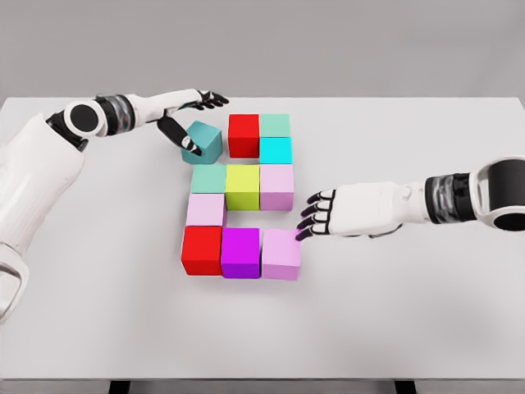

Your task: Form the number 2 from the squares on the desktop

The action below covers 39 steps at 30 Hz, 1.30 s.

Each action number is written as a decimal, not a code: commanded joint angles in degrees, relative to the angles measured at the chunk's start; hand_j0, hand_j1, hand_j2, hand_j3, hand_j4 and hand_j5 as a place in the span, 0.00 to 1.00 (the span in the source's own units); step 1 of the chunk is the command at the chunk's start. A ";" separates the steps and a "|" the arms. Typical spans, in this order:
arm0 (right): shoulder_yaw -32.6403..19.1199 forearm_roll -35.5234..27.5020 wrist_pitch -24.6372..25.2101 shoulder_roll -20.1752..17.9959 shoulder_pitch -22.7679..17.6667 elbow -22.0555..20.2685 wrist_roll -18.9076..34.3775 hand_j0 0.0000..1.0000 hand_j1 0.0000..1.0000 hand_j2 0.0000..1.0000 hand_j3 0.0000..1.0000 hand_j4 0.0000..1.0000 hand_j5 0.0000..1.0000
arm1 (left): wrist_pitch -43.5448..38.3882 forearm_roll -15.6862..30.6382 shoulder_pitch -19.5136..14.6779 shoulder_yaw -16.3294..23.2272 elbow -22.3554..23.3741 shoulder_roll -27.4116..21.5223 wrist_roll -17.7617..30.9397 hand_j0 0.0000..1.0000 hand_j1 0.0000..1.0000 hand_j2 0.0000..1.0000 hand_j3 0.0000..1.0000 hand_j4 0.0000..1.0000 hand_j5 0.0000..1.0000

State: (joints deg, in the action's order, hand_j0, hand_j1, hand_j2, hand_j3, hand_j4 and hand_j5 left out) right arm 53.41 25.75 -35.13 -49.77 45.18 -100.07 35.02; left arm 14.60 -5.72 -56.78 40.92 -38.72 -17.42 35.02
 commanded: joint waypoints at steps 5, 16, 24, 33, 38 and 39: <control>-3.83 -10.71 0.13 -1.64 0.88 5.93 -0.02 1.00 1.00 1.00 1.00 1.00 1.00 | 1.74 0.45 0.18 -3.04 0.32 1.51 -0.02 1.00 1.00 1.00 1.00 1.00 1.00; -5.77 -21.00 0.13 -4.55 0.79 10.42 -0.02 1.00 1.00 1.00 1.00 1.00 1.00 | 1.74 0.01 0.18 -2.86 4.89 3.53 -0.02 1.00 1.00 1.00 1.00 1.00 1.00; -5.77 -20.92 0.13 -4.46 0.70 10.33 -0.02 1.00 1.00 1.00 1.00 1.00 1.00 | 1.74 0.01 0.09 -2.86 5.50 3.71 -0.02 1.00 1.00 1.00 1.00 1.00 1.00; -5.77 -20.83 0.13 -4.55 0.70 10.42 -0.02 1.00 1.00 1.00 1.00 1.00 1.00 | 2.36 0.01 -0.26 -3.04 5.59 3.71 -0.02 1.00 1.00 1.00 1.00 1.00 1.00; -5.77 -20.83 0.13 -4.55 0.70 10.33 -0.02 1.00 1.00 1.00 1.00 1.00 1.00 | 2.36 -0.08 -0.35 -2.86 5.59 3.88 -0.02 1.00 1.00 1.00 1.00 1.00 1.00; -5.77 -20.83 0.13 -4.55 0.70 10.42 -0.02 1.00 1.00 1.00 1.00 1.00 1.00 | 2.36 -0.08 -0.53 -2.77 5.59 3.88 -0.02 1.00 1.00 1.00 1.00 1.00 1.00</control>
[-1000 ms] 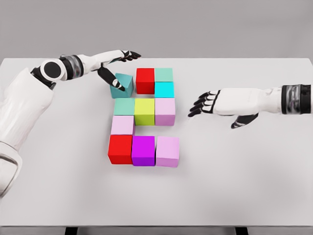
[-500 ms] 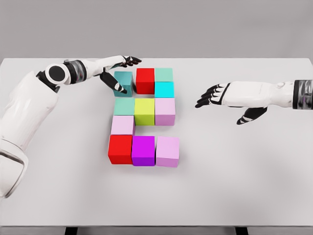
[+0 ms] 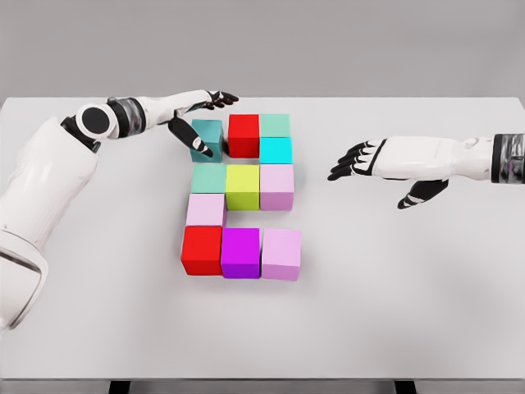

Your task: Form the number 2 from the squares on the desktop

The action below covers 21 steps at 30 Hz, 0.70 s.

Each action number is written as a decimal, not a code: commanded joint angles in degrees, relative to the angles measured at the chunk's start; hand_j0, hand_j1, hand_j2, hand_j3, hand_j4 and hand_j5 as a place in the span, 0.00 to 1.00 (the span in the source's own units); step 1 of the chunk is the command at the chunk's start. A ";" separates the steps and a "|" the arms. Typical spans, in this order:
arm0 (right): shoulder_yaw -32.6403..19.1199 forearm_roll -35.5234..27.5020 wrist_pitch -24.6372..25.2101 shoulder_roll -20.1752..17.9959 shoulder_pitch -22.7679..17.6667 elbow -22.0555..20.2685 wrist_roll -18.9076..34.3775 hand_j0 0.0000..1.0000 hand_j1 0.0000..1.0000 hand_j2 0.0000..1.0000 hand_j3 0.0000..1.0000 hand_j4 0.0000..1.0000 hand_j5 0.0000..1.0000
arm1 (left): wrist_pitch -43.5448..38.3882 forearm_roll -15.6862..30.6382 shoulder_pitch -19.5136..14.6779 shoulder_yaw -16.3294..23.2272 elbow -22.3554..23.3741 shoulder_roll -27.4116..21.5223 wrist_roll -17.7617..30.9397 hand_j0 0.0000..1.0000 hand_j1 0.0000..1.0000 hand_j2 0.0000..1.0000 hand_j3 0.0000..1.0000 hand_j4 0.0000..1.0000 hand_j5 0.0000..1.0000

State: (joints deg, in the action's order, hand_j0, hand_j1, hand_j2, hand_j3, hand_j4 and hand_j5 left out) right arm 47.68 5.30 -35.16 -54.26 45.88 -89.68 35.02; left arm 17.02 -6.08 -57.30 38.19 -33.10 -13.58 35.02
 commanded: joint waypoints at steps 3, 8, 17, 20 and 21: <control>-0.04 -0.29 0.16 -0.06 0.00 0.03 -0.02 1.00 1.00 1.00 1.00 1.00 1.00 | -0.06 0.19 -0.09 0.22 -0.03 0.04 -0.02 1.00 1.00 1.00 1.00 1.00 1.00; 0.04 -0.29 0.16 -0.06 0.00 -0.06 -0.02 1.00 1.00 1.00 1.00 1.00 1.00 | 0.21 -1.83 -0.70 0.31 -0.21 0.04 -0.02 1.00 1.00 1.00 1.00 1.00 1.00; 0.04 -0.21 0.16 0.03 0.00 -0.06 -0.02 1.00 1.00 1.00 1.00 1.00 1.00 | 0.56 -3.85 -0.88 -0.04 0.67 1.36 -0.02 1.00 1.00 1.00 1.00 1.00 1.00; 0.04 -0.21 0.16 0.03 0.00 -0.06 -0.02 1.00 1.00 1.00 1.00 1.00 1.00 | 0.56 -4.12 -1.05 -0.13 0.93 1.45 -0.02 1.00 1.00 1.00 1.00 1.00 1.00; 0.04 -0.21 0.16 0.12 0.00 -0.05 -0.02 1.00 1.00 1.00 1.00 1.00 1.00 | 0.56 -4.12 -1.05 -0.13 1.37 1.45 -0.74 1.00 1.00 1.00 1.00 1.00 1.00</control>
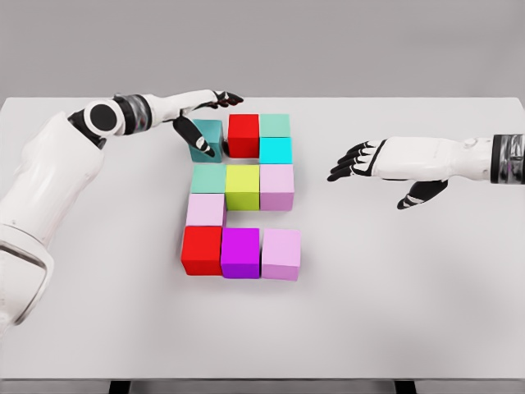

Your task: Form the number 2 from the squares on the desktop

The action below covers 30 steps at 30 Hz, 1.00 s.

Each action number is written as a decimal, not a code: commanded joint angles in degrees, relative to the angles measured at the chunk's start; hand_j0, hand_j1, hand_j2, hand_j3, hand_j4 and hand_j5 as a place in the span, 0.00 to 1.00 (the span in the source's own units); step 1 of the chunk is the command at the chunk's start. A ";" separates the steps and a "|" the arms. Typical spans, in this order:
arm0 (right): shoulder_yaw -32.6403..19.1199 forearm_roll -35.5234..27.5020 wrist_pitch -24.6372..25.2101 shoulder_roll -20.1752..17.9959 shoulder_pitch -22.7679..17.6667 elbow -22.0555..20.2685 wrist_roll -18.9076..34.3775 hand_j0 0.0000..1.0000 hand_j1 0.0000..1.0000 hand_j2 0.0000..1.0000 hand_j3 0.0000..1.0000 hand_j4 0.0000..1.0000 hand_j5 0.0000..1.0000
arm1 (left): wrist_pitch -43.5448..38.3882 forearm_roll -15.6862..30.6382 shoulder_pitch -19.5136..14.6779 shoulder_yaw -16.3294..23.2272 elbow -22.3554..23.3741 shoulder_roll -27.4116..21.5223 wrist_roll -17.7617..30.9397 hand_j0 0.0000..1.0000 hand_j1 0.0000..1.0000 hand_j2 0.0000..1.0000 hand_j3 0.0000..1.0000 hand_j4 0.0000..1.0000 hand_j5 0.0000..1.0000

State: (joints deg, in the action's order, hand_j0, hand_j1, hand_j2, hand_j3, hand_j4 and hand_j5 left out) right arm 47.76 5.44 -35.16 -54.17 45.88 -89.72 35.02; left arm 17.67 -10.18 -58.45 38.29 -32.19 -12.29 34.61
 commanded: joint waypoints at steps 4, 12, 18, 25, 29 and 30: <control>-0.04 -0.35 0.16 -0.06 0.00 0.07 -0.02 1.00 1.00 1.00 1.00 1.00 1.00 | -0.09 -0.46 -0.26 -0.24 0.90 0.43 -1.65 1.00 1.00 1.00 1.00 1.00 1.00; -0.04 -0.35 0.16 -0.06 0.00 -0.02 -0.02 1.00 1.00 1.00 1.00 1.00 1.00 | -0.09 -0.72 -0.35 0.03 1.25 0.78 -1.74 1.00 1.00 1.00 1.00 1.00 1.00; -0.04 -0.35 0.16 -0.06 0.00 -0.02 -0.02 1.00 1.00 1.00 1.00 1.00 1.00 | -0.18 -0.81 -0.79 0.20 1.25 0.69 -2.62 1.00 1.00 1.00 1.00 1.00 1.00; -0.04 -0.35 0.16 -0.06 0.00 -0.02 -0.02 1.00 1.00 1.00 1.00 1.00 1.00 | -0.44 -2.30 -1.06 0.12 2.30 1.22 -4.81 1.00 1.00 1.00 1.00 1.00 1.00; -0.04 -0.35 0.16 -0.06 0.00 0.07 -0.02 1.00 1.00 1.00 1.00 1.00 1.00 | -0.53 -2.30 -1.14 0.12 2.48 1.66 -5.17 1.00 1.00 1.00 1.00 1.00 1.00; -0.04 -0.26 0.16 -0.06 0.00 -0.02 -0.02 1.00 1.00 1.00 1.00 1.00 1.00 | -0.53 -2.30 -1.14 0.12 3.01 1.83 -5.17 1.00 1.00 1.00 1.00 1.00 1.00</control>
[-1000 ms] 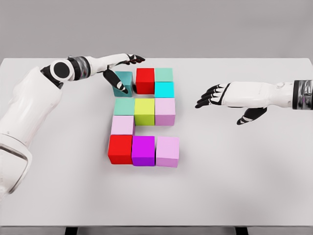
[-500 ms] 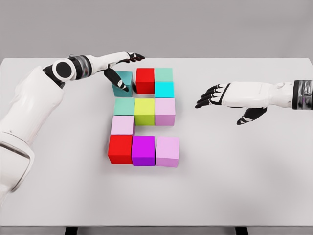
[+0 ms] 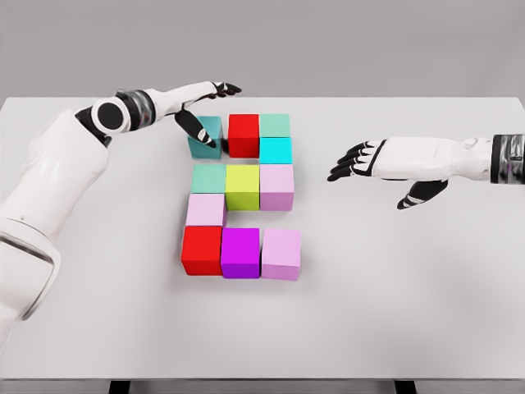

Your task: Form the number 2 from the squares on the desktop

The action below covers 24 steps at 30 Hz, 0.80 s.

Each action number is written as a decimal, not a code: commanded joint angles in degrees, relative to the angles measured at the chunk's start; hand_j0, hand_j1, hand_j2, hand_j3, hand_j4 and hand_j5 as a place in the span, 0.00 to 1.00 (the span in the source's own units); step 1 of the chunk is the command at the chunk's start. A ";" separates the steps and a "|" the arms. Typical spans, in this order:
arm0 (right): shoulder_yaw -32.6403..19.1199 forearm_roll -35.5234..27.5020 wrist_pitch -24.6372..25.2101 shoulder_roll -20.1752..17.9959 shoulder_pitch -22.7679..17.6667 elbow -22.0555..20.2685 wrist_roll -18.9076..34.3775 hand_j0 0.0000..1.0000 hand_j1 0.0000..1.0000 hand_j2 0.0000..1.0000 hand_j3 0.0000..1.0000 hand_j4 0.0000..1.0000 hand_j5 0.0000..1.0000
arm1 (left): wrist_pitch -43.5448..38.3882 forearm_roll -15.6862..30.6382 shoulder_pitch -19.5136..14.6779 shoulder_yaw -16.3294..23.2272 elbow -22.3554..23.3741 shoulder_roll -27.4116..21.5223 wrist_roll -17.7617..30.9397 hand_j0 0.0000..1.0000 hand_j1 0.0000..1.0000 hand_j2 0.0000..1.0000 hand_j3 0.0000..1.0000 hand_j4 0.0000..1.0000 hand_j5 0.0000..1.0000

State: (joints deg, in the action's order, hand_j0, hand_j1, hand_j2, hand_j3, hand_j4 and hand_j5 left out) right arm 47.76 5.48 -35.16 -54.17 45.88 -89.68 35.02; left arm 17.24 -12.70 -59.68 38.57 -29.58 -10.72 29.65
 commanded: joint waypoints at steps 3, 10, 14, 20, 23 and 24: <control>-0.04 -0.29 0.16 -0.06 0.00 0.03 -0.02 1.00 1.00 1.00 1.00 1.00 1.00 | -0.01 -0.13 0.00 -0.17 0.57 0.52 -0.20 1.00 1.00 1.00 1.00 1.00 1.00; -0.04 -0.29 0.16 0.03 0.09 0.03 -0.02 1.00 1.00 1.00 1.00 1.00 1.00 | 0.86 0.22 0.00 -0.69 -0.48 -0.01 0.32 1.00 1.00 1.00 1.00 1.00 1.00; -0.04 -0.29 0.16 -0.06 0.09 0.03 -0.02 1.00 1.00 1.00 1.00 1.00 1.00 | 1.30 2.77 0.09 -1.40 -4.44 -1.06 0.76 1.00 1.00 1.00 1.00 1.00 1.00; -0.04 -0.21 0.16 0.03 0.09 0.29 -0.02 1.00 1.00 1.00 1.00 1.00 1.00 | 0.95 7.34 -0.61 -0.69 -7.95 -8.26 5.35 0.84 0.84 0.84 0.84 0.84 0.84; -0.04 -0.21 0.16 0.03 0.09 0.30 -0.02 1.00 1.00 1.00 1.00 1.00 1.00 | -1.07 7.08 -0.62 0.01 -7.60 -10.37 5.35 0.49 0.49 0.49 0.49 0.49 0.49; -0.04 -0.21 0.16 0.03 0.09 0.30 -0.02 1.00 1.00 1.00 1.00 1.00 1.00 | -1.07 6.99 -0.62 0.88 -7.60 -10.99 5.35 0.46 0.46 0.46 0.46 0.46 0.46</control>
State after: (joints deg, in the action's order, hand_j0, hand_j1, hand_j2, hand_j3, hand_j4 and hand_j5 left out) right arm 47.76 5.62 -35.16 -54.09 45.97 -89.41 35.02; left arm 16.96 -6.47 -60.38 38.78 -36.78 -19.66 34.44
